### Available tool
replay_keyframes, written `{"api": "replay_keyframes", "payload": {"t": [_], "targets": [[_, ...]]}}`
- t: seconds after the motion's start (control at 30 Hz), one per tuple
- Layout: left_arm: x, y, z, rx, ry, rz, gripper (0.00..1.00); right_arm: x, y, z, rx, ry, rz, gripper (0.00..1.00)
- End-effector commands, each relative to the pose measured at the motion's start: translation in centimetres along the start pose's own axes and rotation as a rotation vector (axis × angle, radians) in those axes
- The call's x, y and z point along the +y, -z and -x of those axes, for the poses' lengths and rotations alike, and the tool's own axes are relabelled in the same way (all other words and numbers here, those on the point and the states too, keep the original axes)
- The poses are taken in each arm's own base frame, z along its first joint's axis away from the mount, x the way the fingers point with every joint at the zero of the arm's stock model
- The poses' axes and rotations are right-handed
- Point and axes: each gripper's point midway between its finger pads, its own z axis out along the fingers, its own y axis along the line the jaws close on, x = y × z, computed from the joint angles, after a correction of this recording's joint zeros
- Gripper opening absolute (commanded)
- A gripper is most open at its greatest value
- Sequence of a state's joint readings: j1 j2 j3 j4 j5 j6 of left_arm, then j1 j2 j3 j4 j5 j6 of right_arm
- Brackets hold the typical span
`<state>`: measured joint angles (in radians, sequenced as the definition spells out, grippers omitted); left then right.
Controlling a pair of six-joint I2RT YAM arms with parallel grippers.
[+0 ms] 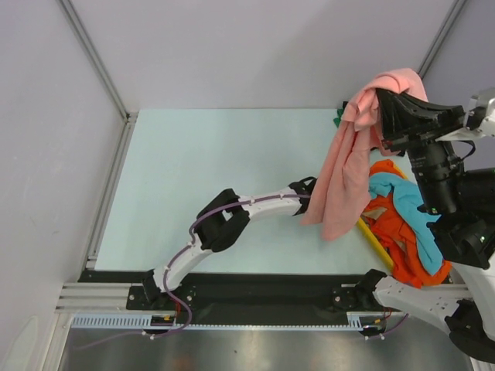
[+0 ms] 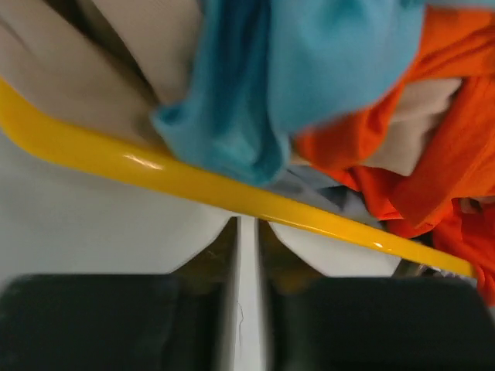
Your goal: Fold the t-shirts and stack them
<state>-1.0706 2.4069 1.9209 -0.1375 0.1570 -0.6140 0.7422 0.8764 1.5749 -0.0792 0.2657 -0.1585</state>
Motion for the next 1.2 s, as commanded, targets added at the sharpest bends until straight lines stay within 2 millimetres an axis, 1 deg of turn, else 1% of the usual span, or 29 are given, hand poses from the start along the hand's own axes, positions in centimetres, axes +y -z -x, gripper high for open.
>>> {"api": "replay_keyframes", "payload": {"t": [0.0,0.03,0.07,0.1,0.17,0.27,0.3,0.33,0.37,0.4,0.43,0.47,0.5,0.53,0.57,0.6,0.63,0.67,0.7,0.73,0.8,0.9,0.97,1.0,1.03,1.07,1.1,1.13,1.17], "targets": [[-3.4,-2.5,2.8,-0.030,0.008,-0.107,0.30,-1.4,1.5,3.6,-0.098,-0.013,-0.042,0.00],[-4.5,-3.0,3.8,-0.056,-0.007,-0.138,0.45,-1.6,1.5,3.3,-0.092,-0.013,-0.052,0.00],[-5.4,-3.4,4.8,-0.080,-0.022,-0.168,0.86,-1.6,1.5,3.1,-0.089,-0.013,-0.053,0.00],[-7.3,-3.7,6.8,-0.142,-0.048,-0.243,1.00,-1.5,1.5,3.0,-0.089,-0.019,-0.053,0.00],[-9.0,-2.2,9.7,-0.208,-0.071,-0.327,1.00,-1.2,1.2,2.3,-0.076,-0.024,-0.042,0.00],[-6.7,0.4,11.3,-0.222,-0.085,-0.286,1.00,-0.3,0.4,2.0,-0.062,-0.041,-0.010,0.00],[-5.3,3.1,10.5,-0.205,-0.079,-0.236,1.00,0.0,0.1,1.8,-0.057,-0.053,-0.003,0.00],[-2.9,5.0,11.5,-0.240,-0.071,-0.188,1.00,0.5,-0.4,1.6,-0.053,-0.057,0.017,0.00],[-4.2,10.4,15.2,-0.365,-0.083,-0.206,1.00,1.1,-1.2,0.8,-0.035,-0.061,0.031,0.00],[0.1,10.4,11.6,-0.293,-0.028,-0.132,1.00,1.6,-1.9,0.1,-0.022,-0.081,0.044,0.00],[3.6,12.6,12.6,-0.321,0.017,-0.079,1.00,2.6,-2.4,-0.4,-0.014,-0.092,0.083,0.00],[3.9,16.8,14.2,-0.378,0.035,-0.069,1.00,3.5,-3.8,-1.8,0.013,-0.104,0.103,0.00],[7.7,17.4,10.8,-0.323,0.110,-0.002,1.00,4.1,-4.5,-2.5,0.023,-0.118,0.124,0.00],[11.5,19.9,11.4,-0.358,0.164,0.049,1.00,5.4,-5.0,-3.0,0.029,-0.143,0.179,0.00],[11.8,23.4,12.2,-0.408,0.170,0.048,0.99,6.2,-6.0,-3.0,0.014,-0.167,0.204,0.00],[14.5,24.4,9.8,-0.383,0.208,0.107,0.97,7.3,-7.6,-4.2,0.028,-0.174,0.237,0.00],[17.6,27.1,10.1,-0.426,0.231,0.178,0.96,8.8,-8.5,-4.9,0.046,-0.177,0.306,0.00],[17.6,30.4,10.3,-0.468,0.227,0.207,0.95,9.5,-9.4,-5.5,0.061,-0.180,0.327,0.00],[19.5,31.9,9.1,-0.477,0.233,0.279,0.95,10.3,-11.1,-5.9,0.077,-0.183,0.344,0.00],[21.7,34.6,8.8,-0.507,0.260,0.353,0.96,10.8,-11.5,-6.3,0.091,-0.184,0.370,0.00],[22.5,38.9,7.5,-0.555,0.267,0.453,0.97,10.9,-11.7,-8.1,0.127,-0.170,0.376,0.00],[23.3,43.9,6.3,-0.628,0.254,0.563,1.00,8.2,-10.1,-7.9,0.080,-0.175,0.320,0.00],[23.3,45.5,5.1,-0.621,0.260,0.615,1.00,4.5,-7.2,-11.8,0.146,-0.163,0.208,0.00],[23.4,45.8,4.5,-0.608,0.261,0.636,1.00,3.2,-6.0,-13.5,0.186,-0.188,0.158,0.18],[23.5,45.9,3.5,-0.582,0.277,0.651,1.00,1.3,-2.6,-17.8,0.266,-0.189,0.087,0.33],[23.2,46.2,3.1,-0.583,0.281,0.650,1.00,-1.1,-1.0,-19.8,0.299,-0.175,0.012,0.49],[23.5,45.8,1.8,-0.563,0.300,0.655,1.00,-3.6,1.1,-21.9,0.327,-0.193,-0.120,0.90],[23.7,45.6,1.1,-0.559,0.312,0.655,1.00,-5.2,2.9,-23.5,0.355,-0.188,-0.201,0.99],[23.5,45.7,0.7,-0.573,0.319,0.648,1.00,-6.9,6.3,-26.4,0.431,-0.183,-0.295,1.00]]}}
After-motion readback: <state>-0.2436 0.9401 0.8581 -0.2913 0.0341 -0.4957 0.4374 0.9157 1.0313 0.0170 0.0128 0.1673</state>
